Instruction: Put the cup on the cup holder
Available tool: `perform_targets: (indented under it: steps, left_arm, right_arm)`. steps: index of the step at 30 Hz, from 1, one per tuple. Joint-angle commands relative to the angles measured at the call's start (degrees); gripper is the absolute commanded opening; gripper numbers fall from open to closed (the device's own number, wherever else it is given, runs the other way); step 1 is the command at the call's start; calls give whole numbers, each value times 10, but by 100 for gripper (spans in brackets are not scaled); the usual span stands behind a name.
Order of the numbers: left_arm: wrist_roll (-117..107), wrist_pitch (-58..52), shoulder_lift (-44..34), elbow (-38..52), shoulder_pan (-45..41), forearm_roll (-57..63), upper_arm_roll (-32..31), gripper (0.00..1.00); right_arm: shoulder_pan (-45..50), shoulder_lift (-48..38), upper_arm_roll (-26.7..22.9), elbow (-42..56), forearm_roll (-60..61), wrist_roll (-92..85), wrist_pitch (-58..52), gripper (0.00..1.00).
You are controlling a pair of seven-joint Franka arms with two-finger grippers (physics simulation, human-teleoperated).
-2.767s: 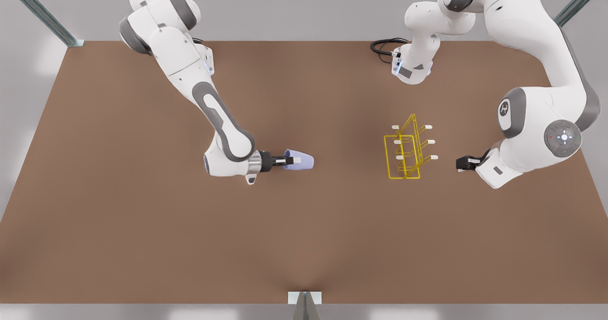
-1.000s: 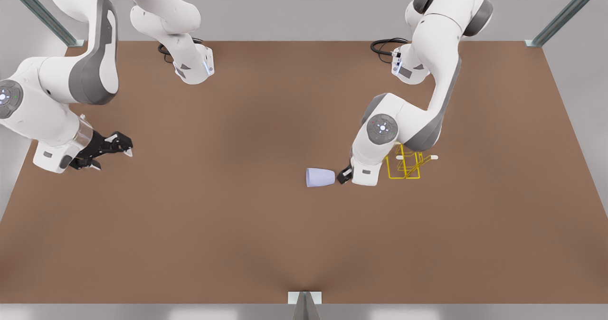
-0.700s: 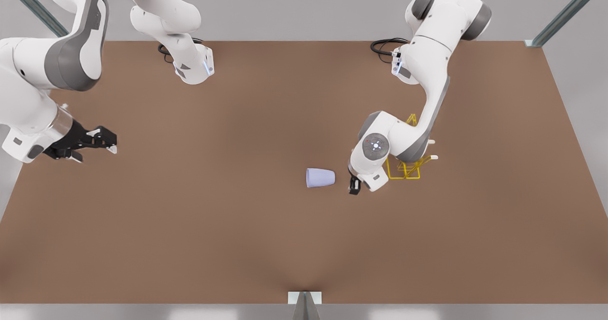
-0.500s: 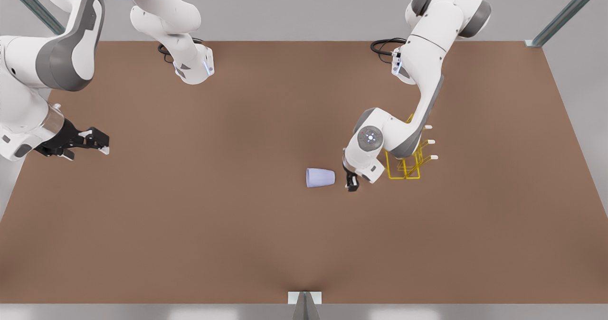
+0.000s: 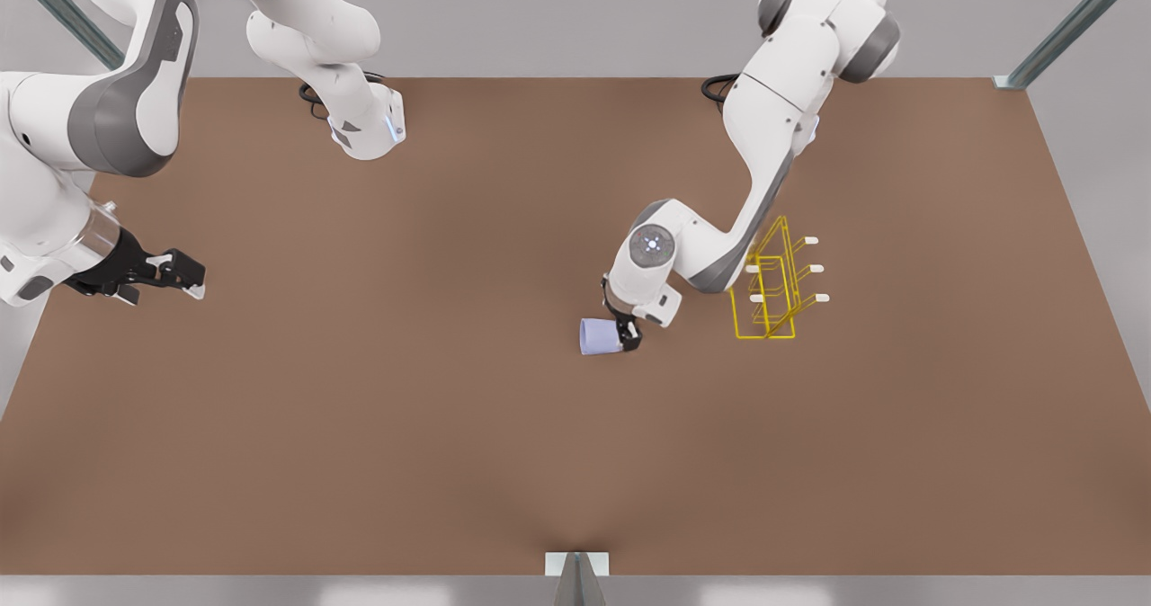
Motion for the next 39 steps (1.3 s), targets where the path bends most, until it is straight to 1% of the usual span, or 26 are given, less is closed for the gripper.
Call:
perform_targets:
  steps: [1,15,25,34,39]
  left_arm:
    - [-62,9,4,1,-6,16,0,100]
    - [68,27,19,3,-12,18,0,100]
    - [72,39,44,28,-12,29,0,100]
    - [80,39,60,34,-11,33,4,100]
    - [80,48,81,34,-12,41,5,100]
  right_arm:
    - [1,-1,0,0,1,37,2,100]
    - [0,-1,0,1,1,37,3,100]
    - [0,0,0,0,1,37,3,100]
    - [0,0,0,0,1,37,2,100]
    - [0,0,0,0,1,37,3,100]
